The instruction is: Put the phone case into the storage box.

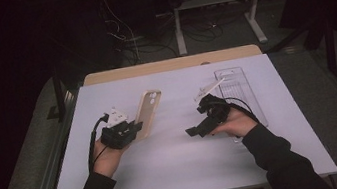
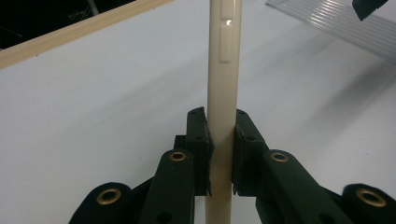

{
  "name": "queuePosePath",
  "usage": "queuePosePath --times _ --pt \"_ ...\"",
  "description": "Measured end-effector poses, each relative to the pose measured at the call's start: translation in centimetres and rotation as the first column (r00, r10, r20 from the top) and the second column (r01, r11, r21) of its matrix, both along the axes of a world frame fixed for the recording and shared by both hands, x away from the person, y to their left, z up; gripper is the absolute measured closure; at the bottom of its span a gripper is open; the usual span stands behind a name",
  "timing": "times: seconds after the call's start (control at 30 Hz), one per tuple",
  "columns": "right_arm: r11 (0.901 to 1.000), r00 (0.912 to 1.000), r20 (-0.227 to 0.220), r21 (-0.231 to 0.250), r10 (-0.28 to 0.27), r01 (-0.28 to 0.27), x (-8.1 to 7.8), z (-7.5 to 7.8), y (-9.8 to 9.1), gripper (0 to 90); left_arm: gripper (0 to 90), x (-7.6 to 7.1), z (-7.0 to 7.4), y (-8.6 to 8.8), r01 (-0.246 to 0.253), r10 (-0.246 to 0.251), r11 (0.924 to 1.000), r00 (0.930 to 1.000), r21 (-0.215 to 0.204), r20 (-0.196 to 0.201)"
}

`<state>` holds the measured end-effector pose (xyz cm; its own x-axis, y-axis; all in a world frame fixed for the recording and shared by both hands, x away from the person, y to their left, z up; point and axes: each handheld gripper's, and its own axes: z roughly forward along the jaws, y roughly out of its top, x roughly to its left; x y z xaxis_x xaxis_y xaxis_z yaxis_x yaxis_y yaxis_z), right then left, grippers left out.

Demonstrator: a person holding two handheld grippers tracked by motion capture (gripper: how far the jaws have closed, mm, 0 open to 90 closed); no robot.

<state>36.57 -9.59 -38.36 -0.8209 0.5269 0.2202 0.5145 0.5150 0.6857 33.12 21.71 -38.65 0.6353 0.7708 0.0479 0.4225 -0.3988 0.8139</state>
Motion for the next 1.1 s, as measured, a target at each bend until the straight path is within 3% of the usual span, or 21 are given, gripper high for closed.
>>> queuePosePath --times 0.13,0.5,0.83,1.1 --pt "0.9998 0.9995 0.024 0.007 -0.020 0.019 0.0 0.3 0.1 0.7 80.0 -0.2 0.1 0.0 -0.014 0.014 0.9998 0.9999 -0.017 -0.001" --pt "0.9978 0.9986 0.014 0.044 -0.051 0.050 1.1 1.0 1.8 0.0 80.1 -0.6 0.2 0.2 -0.037 0.037 0.9989 0.9993 -0.029 -0.006" --pt "0.9968 0.9996 0.006 0.076 -0.027 0.027 2.1 0.7 3.9 0.0 80.0 -0.7 0.2 0.2 -0.038 0.037 0.9985 0.9993 -0.040 -0.010" --pt "0.9941 0.9997 -0.001 0.105 -0.024 0.024 2.3 0.0 4.1 0.0 80.0 -0.7 -0.1 -0.4 -0.031 0.030 0.9985 0.9995 -0.044 -0.013"
